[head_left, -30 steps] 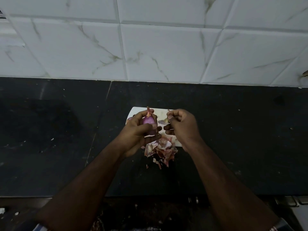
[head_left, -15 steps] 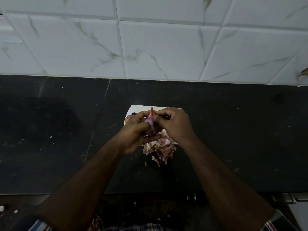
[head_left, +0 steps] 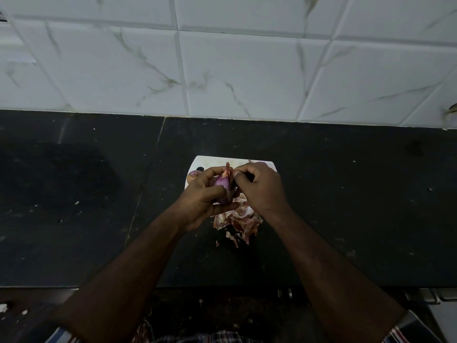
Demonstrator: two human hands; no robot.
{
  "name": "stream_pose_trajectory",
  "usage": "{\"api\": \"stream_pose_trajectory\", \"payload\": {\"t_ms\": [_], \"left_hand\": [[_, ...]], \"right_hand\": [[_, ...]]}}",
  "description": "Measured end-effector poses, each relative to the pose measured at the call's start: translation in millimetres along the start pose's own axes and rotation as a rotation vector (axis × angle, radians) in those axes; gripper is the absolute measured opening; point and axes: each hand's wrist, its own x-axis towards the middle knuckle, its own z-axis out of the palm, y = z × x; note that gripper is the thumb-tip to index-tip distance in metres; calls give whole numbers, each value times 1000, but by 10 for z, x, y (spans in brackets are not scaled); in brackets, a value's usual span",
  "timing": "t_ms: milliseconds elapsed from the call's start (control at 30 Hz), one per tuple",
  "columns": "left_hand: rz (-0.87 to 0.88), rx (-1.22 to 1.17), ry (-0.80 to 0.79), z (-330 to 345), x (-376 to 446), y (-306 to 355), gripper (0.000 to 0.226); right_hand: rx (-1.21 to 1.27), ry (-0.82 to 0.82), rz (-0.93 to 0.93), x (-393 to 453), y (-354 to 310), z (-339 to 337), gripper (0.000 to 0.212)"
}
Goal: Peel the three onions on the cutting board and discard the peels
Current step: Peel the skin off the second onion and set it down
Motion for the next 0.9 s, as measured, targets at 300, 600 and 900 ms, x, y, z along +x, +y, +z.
{"api": "stream_pose_trajectory", "payload": {"t_ms": [300, 600, 900], "left_hand": [[48, 106, 29, -14, 45, 21, 52], [69, 31, 47, -38, 53, 61, 49], [5, 44, 5, -45, 54, 91, 47]], "right_hand": [[133, 18, 85, 32, -35, 22, 7], [122, 29, 218, -8, 68, 59, 13], [113, -92, 11, 58, -38, -118, 25]]}}
